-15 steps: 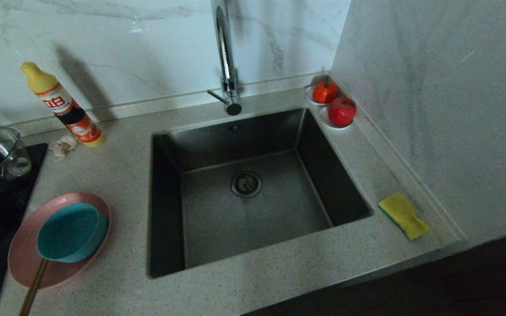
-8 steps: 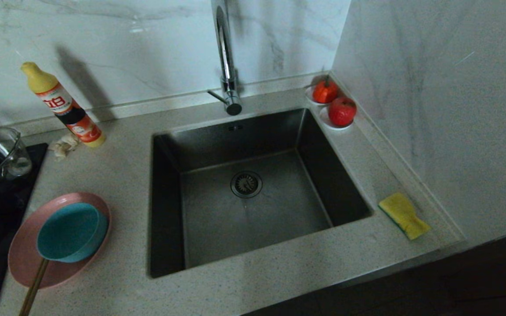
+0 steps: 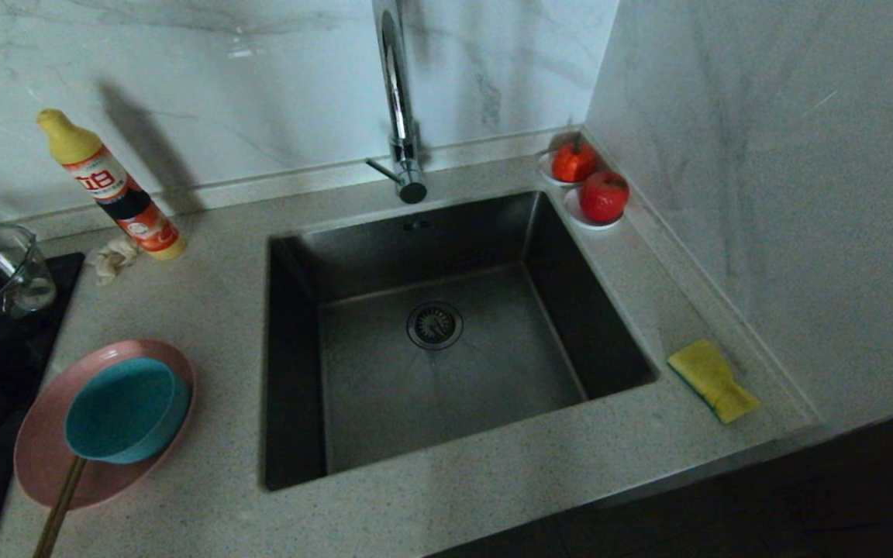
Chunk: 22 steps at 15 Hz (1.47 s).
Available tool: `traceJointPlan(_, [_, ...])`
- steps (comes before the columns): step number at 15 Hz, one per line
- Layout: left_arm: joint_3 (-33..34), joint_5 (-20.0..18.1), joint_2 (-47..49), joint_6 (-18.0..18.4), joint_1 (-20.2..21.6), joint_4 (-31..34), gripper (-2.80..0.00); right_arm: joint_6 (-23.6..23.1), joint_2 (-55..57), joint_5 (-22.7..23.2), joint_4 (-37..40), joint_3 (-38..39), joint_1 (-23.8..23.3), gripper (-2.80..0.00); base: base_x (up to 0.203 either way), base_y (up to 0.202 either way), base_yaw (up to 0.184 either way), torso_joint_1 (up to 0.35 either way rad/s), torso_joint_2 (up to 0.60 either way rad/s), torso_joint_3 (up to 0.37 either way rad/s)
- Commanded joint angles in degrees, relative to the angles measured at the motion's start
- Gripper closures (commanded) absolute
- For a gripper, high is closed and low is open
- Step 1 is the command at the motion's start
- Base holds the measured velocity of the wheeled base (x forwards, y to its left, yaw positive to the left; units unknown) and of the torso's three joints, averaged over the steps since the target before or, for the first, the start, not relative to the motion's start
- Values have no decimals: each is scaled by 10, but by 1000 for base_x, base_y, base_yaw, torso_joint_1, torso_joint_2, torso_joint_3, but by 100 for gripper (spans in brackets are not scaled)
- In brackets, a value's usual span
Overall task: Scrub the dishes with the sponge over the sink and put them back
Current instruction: Grab the dish soap
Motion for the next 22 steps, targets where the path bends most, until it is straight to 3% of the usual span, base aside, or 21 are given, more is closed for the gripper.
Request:
traceJointPlan(1, [-70,-23,194,-7,52,1,0,0,0,0,0,0,0,0,0,0,0,0,0,0])
traceJointPlan(4, [-100,-59,353,1,90,-27,0,0,0,0,0,0,0,0,0,0,0,0,0,0])
traceJointPlan(6, [-102,-57,436,4,107,-90,0,1,0,0,0,0,0,0,0,0,0,0,0,0])
traceJointPlan(10, [-78,14,518,-6,135,-313,0,0,0,0,0,0,0,0,0,0,0,0,0,0])
traceJointPlan(13, [-67,33,575,-6,131,-428,0,0,0,0,0,0,0,0,0,0,0,0,0,0])
traceJointPlan(16, [-37,82,630,-6,99,-546,0,0,0,0,0,0,0,0,0,0,0,0,0,0])
traceJointPlan(19, [-12,93,639,-12,80,-563,0,0,0,0,0,0,0,0,0,0,0,0,0,0])
traceJointPlan(22, [-3,142,654,-38,67,-565,0,0,0,0,0,0,0,0,0,0,0,0,0,0])
